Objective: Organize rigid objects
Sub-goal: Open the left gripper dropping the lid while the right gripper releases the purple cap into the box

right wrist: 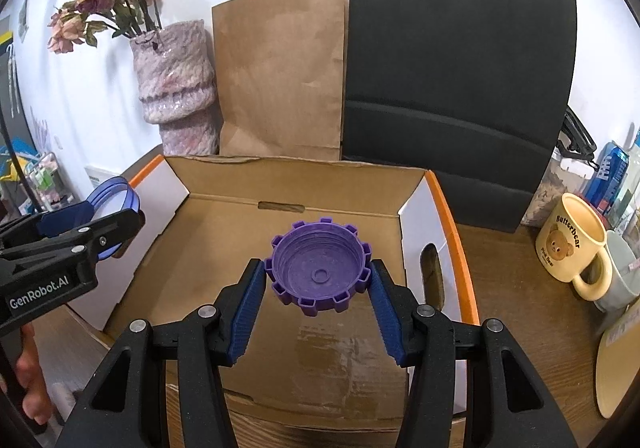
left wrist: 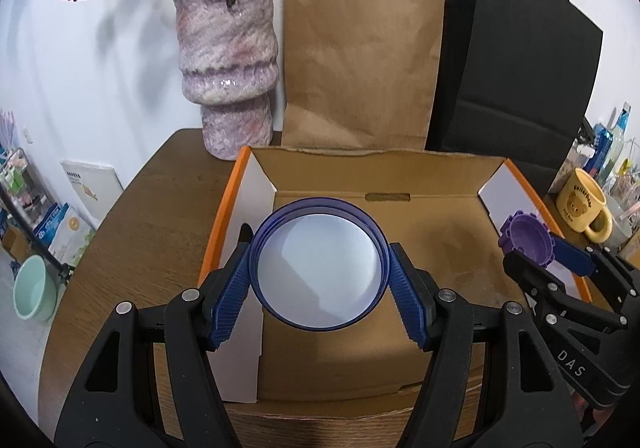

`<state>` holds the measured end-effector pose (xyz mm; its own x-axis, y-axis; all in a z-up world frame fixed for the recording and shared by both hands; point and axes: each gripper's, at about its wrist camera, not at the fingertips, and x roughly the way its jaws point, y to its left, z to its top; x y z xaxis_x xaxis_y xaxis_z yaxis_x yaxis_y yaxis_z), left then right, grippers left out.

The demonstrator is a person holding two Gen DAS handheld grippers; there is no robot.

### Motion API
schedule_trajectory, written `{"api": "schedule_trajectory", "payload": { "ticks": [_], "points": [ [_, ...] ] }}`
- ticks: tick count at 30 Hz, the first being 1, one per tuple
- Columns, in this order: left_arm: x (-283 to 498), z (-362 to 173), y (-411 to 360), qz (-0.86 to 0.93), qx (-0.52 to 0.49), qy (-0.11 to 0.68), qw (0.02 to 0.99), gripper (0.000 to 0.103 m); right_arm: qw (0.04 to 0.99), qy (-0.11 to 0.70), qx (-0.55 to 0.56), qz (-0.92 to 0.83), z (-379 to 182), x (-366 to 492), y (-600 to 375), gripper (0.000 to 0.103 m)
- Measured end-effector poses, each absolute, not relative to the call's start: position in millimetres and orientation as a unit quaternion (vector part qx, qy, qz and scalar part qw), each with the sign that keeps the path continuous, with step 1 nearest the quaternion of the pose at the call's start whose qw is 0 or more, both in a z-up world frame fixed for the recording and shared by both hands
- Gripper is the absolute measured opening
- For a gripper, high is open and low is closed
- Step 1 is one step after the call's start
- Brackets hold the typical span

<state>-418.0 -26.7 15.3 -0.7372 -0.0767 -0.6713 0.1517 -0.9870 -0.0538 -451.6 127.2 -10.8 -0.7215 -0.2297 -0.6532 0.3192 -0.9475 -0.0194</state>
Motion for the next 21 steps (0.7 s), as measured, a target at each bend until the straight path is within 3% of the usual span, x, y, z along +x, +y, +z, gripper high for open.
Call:
{"api": "schedule_trajectory", "payload": {
  "ticks": [8, 9, 10, 11, 12, 13, 21],
  "points": [
    [-418.1, 9.9, -23.0, -0.929, 0.363, 0.046, 0.062, 0.063, 0.141, 0.073, 0.349, -0.924, -15.1, -453.2, 127.9, 0.058],
    [-417.5, 10.3, -22.7, -0.929, 0.362, 0.046, 0.063, 0.072, 0.139, 0.073, 0.351, -0.923, -15.1, -453.6, 128.5, 0.058],
    [-416.7, 11.2, -22.6, -0.93, 0.359, 0.049, 0.061, 0.09, 0.136, 0.072, 0.352, -0.923, -15.1, -453.9, 129.6, 0.062],
    [-415.8, 12.3, -23.1, -0.931, 0.355, 0.052, 0.06, 0.1, 0.132, 0.07, 0.352, -0.924, -14.9, -453.9, 130.8, 0.079],
    [-414.5, 14.2, -23.8, -0.934, 0.349, 0.056, 0.059, 0.103, 0.129, 0.068, 0.352, -0.924, -14.4, -454.0, 132.6, 0.089],
    [-412.4, 16.8, -24.6, -0.936, 0.341, 0.059, 0.06, 0.103, 0.127, 0.067, 0.352, -0.925, -13.8, -453.8, 134.3, 0.097],
    [-409.1, 21.9, -26.1, -0.939, 0.332, 0.063, 0.068, 0.103, 0.122, 0.069, 0.351, -0.926, -9.5, -451.9, 136.3, 0.097]
  ]
}}
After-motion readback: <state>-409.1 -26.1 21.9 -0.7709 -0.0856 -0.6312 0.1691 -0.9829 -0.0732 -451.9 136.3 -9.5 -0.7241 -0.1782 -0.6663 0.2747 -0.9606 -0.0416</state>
